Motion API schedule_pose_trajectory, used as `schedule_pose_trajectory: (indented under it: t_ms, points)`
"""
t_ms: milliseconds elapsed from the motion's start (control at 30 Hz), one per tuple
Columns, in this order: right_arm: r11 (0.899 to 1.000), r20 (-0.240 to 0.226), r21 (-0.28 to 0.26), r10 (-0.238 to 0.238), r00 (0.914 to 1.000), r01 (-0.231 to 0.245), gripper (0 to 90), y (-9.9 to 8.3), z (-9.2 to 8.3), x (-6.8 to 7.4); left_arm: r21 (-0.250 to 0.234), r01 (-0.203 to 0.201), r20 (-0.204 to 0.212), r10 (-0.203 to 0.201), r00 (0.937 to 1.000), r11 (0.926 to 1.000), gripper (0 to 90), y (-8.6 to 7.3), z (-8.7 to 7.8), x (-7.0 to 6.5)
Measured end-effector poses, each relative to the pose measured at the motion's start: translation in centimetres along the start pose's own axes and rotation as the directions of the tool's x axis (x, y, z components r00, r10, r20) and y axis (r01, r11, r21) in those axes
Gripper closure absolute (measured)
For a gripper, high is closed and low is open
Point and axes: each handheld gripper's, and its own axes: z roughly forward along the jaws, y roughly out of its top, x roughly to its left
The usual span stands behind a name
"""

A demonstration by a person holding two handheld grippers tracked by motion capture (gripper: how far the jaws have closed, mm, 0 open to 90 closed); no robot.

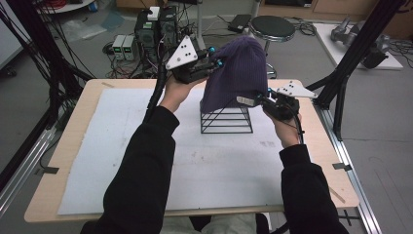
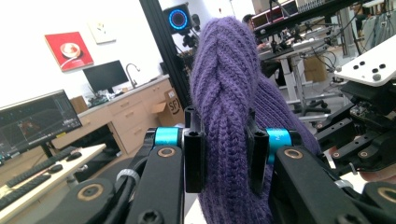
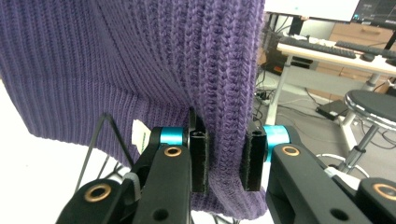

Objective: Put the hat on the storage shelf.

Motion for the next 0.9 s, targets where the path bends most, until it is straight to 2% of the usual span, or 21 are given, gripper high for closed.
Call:
schedule_pose_trajectory:
  t_ms: [100, 267, 367, 467, 567, 633, 767, 900]
  points:
    - [1.0, -0.01, 0.014, 0.013, 0.9999, -0.012, 77.8, -0.9, 0.1, 0.2, -0.005, 0.015, 0.017, -0.015, 0.9997, 0.9999, 75.0, -0.6, 0.2, -0.5]
    - [0.998, -0.006, 0.055, 0.033, 0.9994, -0.032, 77.8, -2.4, 0.3, 0.2, 0.021, 0.029, 0.03, -0.03, 0.9991, 0.9993, 74.9, -2.0, 0.4, -1.2]
    - [0.997, -0.006, 0.073, 0.035, 0.9994, -0.035, 77.7, -3.1, 0.4, 0.1, 0.031, 0.045, 0.025, -0.046, 0.9986, 0.9985, 74.7, -2.9, 0.4, -1.5]
    - [0.996, -0.033, 0.087, 0.031, 0.999, -0.028, 77.2, -3.7, 0.5, 0.1, 0.047, 0.06, 0.024, -0.062, 0.9978, 0.9971, 74.6, -3.6, 0.3, -1.6]
    - [0.993, -0.032, 0.115, 0.026, 0.9992, -0.022, 77.2, -4.4, 0.8, 0.1, 0.069, 0.067, 0.028, -0.069, 0.9972, 0.9953, 74.5, -4.3, 0.4, -1.8]
    - [0.988, -0.024, 0.149, 0.03, 0.9993, -0.026, 77.0, -4.8, 1.1, 0.2, 0.08, 0.067, 0.032, -0.07, 0.997, 0.9945, 74.5, -4.7, 0.6, -2.1]
    - [0.979, -0.024, 0.203, -0.002, 0.9997, 0.007, 76.2, -5.2, 1.6, 0.3, 0.09, 0.084, 0.034, -0.087, 0.9956, 0.9924, 74.2, -5.6, 0.7, -2.5]
    - [0.964, -0.024, 0.265, -0.015, 0.9996, 0.021, 74.9, -5.7, 2.1, 0.5, 0.115, 0.087, 0.04, -0.092, 0.995, 0.9896, 74.1, -6.1, 0.7, -2.7]
